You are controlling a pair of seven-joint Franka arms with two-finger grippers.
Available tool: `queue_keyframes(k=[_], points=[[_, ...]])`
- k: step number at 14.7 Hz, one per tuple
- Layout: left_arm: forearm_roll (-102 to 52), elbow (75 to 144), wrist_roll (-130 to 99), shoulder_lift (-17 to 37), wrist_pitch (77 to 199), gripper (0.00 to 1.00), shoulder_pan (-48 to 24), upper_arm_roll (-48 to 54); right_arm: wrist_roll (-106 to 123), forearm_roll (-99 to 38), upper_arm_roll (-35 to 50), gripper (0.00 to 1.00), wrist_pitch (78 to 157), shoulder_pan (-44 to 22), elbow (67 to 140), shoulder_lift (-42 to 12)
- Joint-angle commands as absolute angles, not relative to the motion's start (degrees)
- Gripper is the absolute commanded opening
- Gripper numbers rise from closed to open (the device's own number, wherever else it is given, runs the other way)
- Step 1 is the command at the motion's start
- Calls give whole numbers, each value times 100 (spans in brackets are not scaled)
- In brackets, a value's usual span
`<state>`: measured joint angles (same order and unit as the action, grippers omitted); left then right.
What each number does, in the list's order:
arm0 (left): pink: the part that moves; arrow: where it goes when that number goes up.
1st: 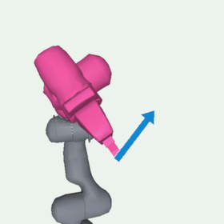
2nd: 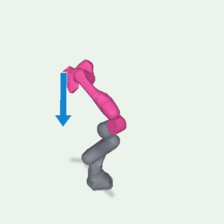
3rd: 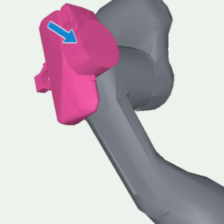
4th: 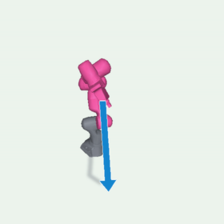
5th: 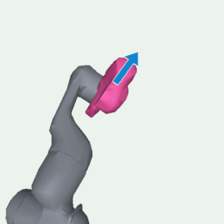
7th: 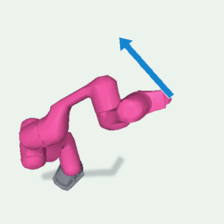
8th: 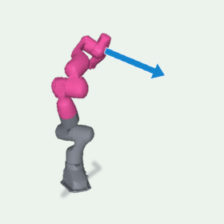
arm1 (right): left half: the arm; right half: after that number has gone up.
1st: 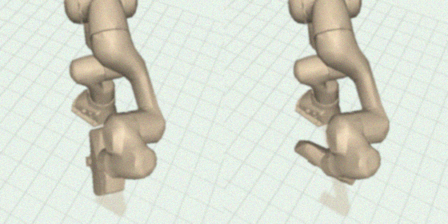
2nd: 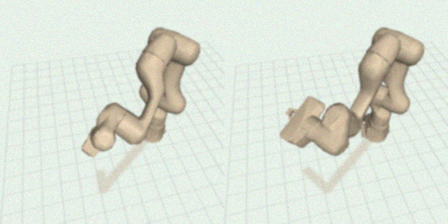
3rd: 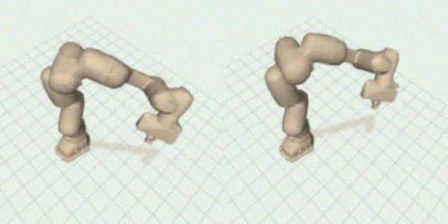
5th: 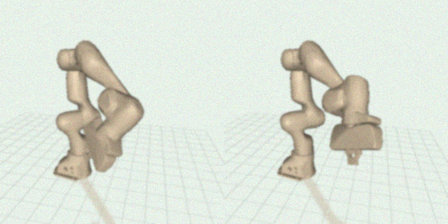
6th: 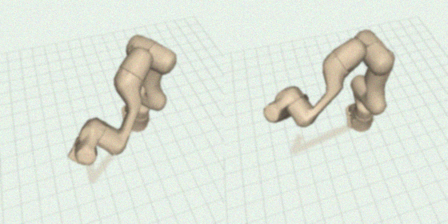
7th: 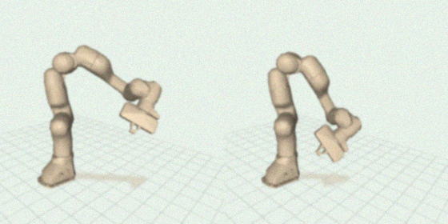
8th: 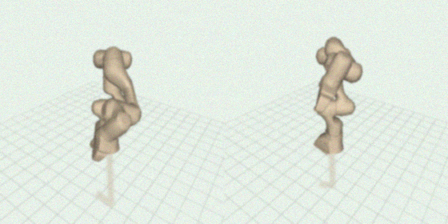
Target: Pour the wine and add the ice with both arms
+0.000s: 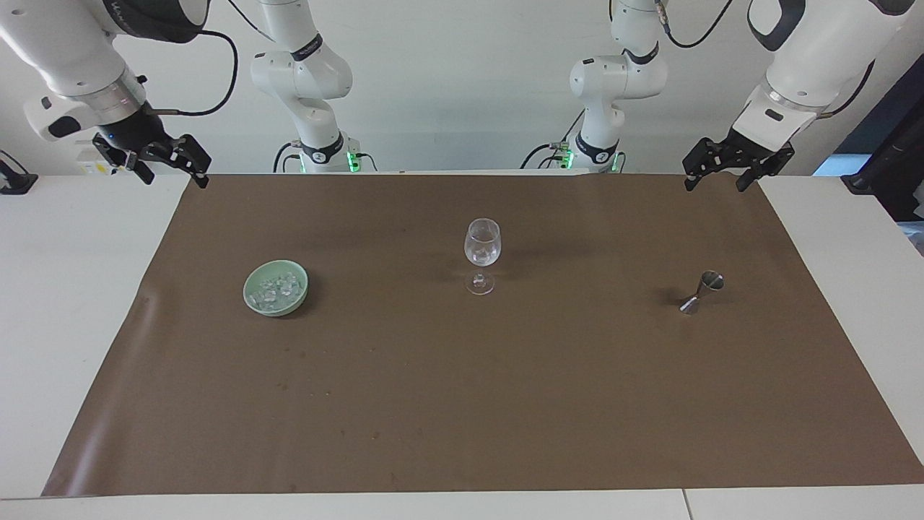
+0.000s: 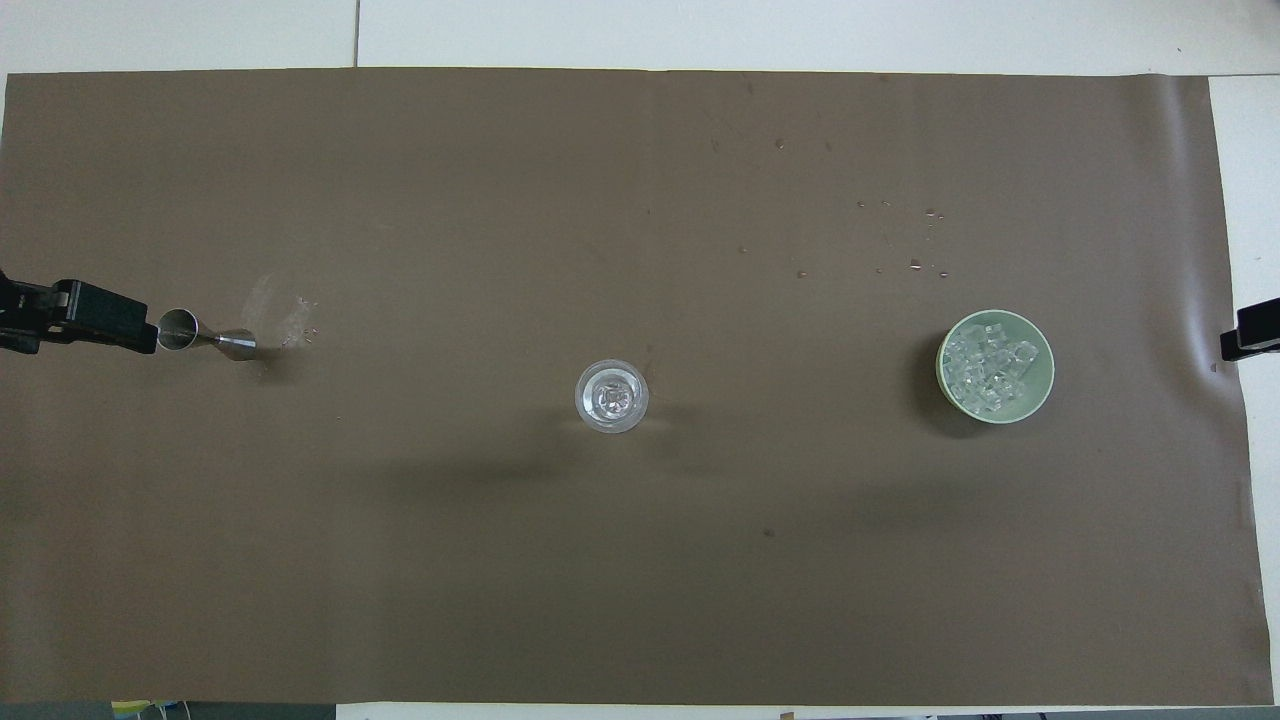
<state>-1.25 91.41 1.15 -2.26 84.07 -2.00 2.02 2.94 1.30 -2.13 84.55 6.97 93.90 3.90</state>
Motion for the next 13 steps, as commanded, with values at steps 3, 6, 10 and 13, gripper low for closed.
queue_keyframes(k=[3, 6, 10, 13], points=[[-149, 9070, 439, -272, 8244, 100, -193, 141, 439, 70, -105, 100, 8745, 721, 9571, 580], [-149, 9088, 448, -308, 8244, 100, -202, 149, 448, 70, -97, 100, 8736, 729, 9580, 580], [-149, 9114, 413, -316, 8235, 100, -193, 149, 457, 70, -97, 100, 8745, 729, 9580, 580], [-141, 9123, 448, -325, 8235, 100, -193, 149, 448, 70, -97, 100, 8745, 729, 9589, 580]])
